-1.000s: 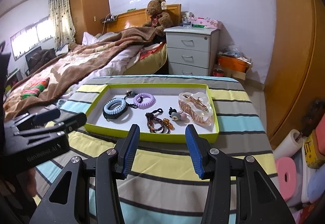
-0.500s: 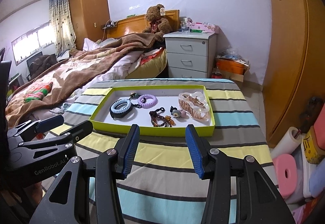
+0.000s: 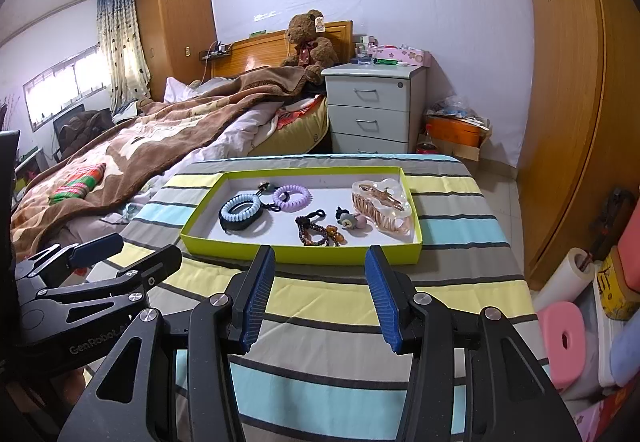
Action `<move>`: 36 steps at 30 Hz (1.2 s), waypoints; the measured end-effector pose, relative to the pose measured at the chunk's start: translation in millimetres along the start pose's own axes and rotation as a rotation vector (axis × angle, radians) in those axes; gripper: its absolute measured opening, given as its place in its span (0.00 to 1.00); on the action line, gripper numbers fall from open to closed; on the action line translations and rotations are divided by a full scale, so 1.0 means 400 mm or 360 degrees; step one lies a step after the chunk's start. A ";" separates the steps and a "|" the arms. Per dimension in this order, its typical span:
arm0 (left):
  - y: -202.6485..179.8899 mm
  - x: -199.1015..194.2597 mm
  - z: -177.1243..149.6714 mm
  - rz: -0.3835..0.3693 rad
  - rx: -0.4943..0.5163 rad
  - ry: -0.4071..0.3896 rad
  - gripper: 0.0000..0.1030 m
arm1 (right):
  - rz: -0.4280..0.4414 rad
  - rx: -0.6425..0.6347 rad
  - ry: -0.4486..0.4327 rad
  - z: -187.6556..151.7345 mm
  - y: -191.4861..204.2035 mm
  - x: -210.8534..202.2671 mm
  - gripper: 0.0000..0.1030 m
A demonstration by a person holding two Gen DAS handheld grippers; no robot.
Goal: Organize jewelry
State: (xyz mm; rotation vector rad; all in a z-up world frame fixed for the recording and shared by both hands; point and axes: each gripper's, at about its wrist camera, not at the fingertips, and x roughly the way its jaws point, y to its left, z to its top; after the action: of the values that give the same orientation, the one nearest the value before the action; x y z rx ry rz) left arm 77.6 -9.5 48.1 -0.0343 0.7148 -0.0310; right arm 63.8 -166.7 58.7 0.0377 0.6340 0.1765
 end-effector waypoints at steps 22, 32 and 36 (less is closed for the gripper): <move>-0.003 -0.016 0.004 0.0014 -0.0022 -0.0031 0.78 | 0.0001 0.0001 -0.0002 -0.003 0.001 -0.002 0.46; 0.002 -0.020 0.006 -0.0004 -0.0033 -0.0034 0.78 | 0.0003 0.0002 -0.0003 -0.006 0.001 -0.008 0.46; 0.004 -0.020 0.005 -0.0012 -0.0040 -0.0033 0.78 | 0.0000 0.0006 -0.0001 -0.006 0.001 -0.008 0.46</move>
State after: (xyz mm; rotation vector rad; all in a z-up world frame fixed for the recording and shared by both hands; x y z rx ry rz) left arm 73.1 -7.7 54.8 -0.0613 0.6943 -0.0286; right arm 59.9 -167.0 58.6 0.0417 0.6337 0.1753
